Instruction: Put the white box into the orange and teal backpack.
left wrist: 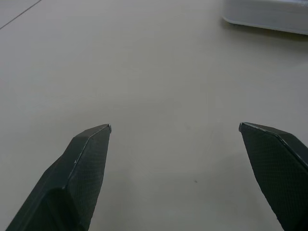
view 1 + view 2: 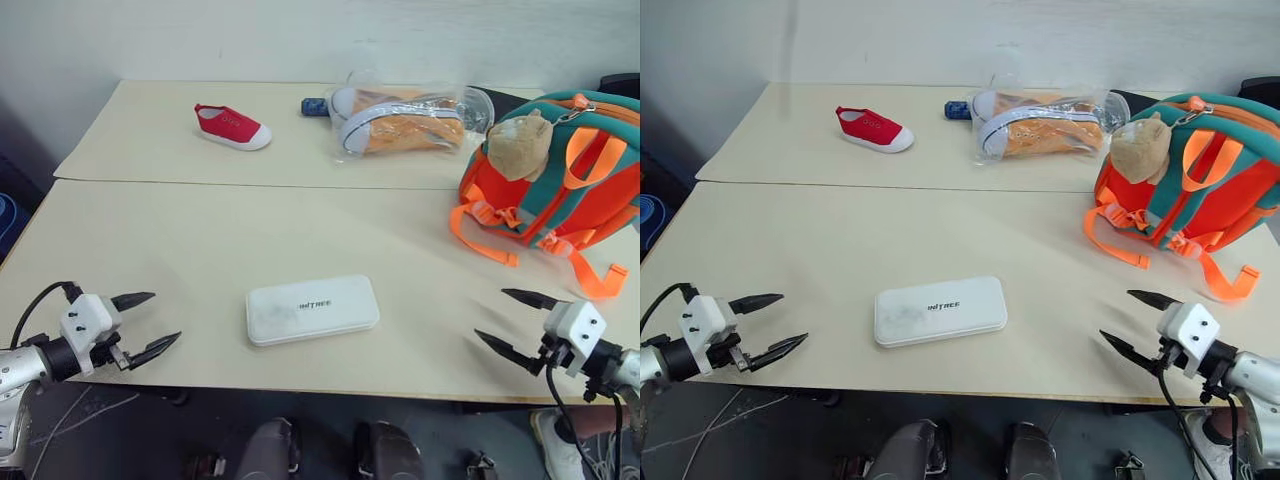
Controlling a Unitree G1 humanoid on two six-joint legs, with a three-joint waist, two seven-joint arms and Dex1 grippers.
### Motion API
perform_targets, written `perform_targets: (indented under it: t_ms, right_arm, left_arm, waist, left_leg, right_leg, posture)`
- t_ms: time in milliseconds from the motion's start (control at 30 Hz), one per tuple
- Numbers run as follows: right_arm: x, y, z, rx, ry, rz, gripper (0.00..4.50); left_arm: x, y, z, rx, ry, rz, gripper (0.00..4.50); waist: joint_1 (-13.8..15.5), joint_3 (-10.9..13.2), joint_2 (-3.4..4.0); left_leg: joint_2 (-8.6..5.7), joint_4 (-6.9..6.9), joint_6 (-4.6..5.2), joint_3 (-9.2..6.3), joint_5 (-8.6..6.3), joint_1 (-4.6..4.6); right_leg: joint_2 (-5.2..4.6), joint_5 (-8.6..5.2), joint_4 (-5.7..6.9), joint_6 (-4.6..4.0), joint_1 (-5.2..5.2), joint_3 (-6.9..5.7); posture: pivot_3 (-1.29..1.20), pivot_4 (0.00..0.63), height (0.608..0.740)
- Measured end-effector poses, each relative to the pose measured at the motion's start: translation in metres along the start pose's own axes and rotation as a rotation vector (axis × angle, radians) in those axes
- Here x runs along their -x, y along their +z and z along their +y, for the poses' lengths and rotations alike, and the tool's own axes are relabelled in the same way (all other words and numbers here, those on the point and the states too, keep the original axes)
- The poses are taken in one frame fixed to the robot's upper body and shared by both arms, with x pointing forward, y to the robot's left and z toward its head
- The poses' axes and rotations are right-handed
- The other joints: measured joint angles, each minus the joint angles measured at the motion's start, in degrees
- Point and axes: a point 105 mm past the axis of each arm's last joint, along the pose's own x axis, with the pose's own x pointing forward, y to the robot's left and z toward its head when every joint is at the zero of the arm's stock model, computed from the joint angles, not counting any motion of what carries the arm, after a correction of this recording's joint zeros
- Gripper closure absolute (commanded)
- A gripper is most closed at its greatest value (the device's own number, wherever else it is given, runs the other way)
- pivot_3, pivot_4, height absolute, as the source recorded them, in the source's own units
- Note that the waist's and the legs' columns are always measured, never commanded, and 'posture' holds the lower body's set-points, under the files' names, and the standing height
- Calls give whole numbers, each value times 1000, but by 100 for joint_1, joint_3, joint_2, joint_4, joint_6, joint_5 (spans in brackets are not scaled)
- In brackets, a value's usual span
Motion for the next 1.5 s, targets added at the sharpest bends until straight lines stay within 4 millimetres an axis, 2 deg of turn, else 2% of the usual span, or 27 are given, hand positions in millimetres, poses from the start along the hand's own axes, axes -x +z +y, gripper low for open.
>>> perform_targets:
  t_ms: [267,400,500,600,700,900,933,1067,1233,1367,1500]
  right_arm:
    - [-5,1,4,-7,51,-6,0]
    - [-7,1,5,-14,59,-11,0]
    - [-10,4,9,-43,74,-42,596]
    - [-20,14,18,-46,134,-69,1558]
    - [-39,32,26,-13,214,-110,2604]
    - [-81,52,41,64,305,-147,4500]
    - [-86,53,44,75,313,-145,4500]
    - [-109,54,45,104,298,-119,4500]
    - [-126,56,45,98,302,-85,4500]
    - [-125,56,51,74,341,-70,4500]
    - [-111,51,54,49,370,-35,4500]
  left_arm:
    - [-3,9,0,29,21,-33,19]
    - [-5,16,-2,59,11,-53,19]
    - [-5,20,-2,102,6,-73,582]
    - [-6,30,4,113,22,-80,1463]
    - [-14,41,6,74,10,-42,2389]
    - [-47,38,-21,75,-60,7,4262]
    - [-52,37,-25,82,-69,11,4468]
    - [-62,30,-37,114,-105,45,4468]
    - [-75,40,-53,151,-177,31,4468]
    - [-87,49,-61,172,-219,12,4468]
    - [-97,55,-60,167,-228,9,4468]
  waist:
    - [22,0,0]
    - [27,0,0]
    - [32,0,0]
    - [27,0,0]
    - [4,0,0]
    - [-9,0,0]
    - [-9,0,0]
    - [-19,0,0]
    - [-24,0,0]
    - [-21,0,0]
    - [11,0,-1]
  left_leg:
    - [1,23,18,0,-13,-4]
    - [1,25,-7,1,-32,-4]
    - [3,25,-6,1,-31,-4]
    - [4,29,-7,2,-31,-2]
    - [5,29,-11,3,-33,-1]
    - [4,26,7,6,-20,-8]
    - [4,27,8,7,-19,-11]
    - [3,31,11,11,-17,-13]
    - [3,36,10,11,-14,-11]
    - [3,34,11,11,-13,-13]
    - [2,37,12,11,-14,-12]
  right_leg:
    - [-2,0,-1,0,6,1]
    - [-2,0,-1,0,6,2]
    - [1,0,-1,0,6,1]
    - [1,0,3,0,7,2]
    - [1,0,6,0,5,5]
    - [6,0,5,0,-1,5]
    - [6,0,6,0,-2,4]
    - [6,0,27,0,-6,5]
    - [4,0,23,0,-7,9]
    - [6,0,34,0,-7,8]
    - [6,0,34,0,-3,6]
  posture:
    - [0,150,740]
    - [0,150,740]
    - [0,150,740]
    - [0,150,740]
    - [0,150,740]
    - [0,150,740]
    - [0,150,740]
    - [0,150,740]
    - [0,150,740]
    - [0,150,740]
    - [0,150,740]
